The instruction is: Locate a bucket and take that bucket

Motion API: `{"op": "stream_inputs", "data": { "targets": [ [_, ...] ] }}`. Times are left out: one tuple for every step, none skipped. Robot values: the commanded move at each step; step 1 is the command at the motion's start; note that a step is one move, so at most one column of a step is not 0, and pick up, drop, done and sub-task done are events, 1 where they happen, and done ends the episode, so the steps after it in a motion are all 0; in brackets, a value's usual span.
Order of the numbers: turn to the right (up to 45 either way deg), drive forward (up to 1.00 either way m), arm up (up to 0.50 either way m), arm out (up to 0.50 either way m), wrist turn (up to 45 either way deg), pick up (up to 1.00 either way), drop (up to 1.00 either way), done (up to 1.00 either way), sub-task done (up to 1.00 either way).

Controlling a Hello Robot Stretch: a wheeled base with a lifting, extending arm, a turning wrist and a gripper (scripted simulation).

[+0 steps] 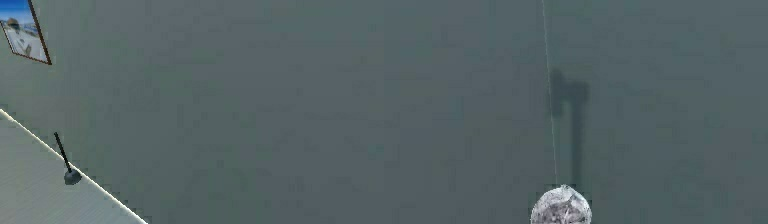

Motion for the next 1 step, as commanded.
{"op": "stream_inputs", "data": {
  "targets": [
    [0.0, 0.00, 0.00, 0.00, 0.0, 0.00, 0.00, 1.00, 0.00]
  ]
}}
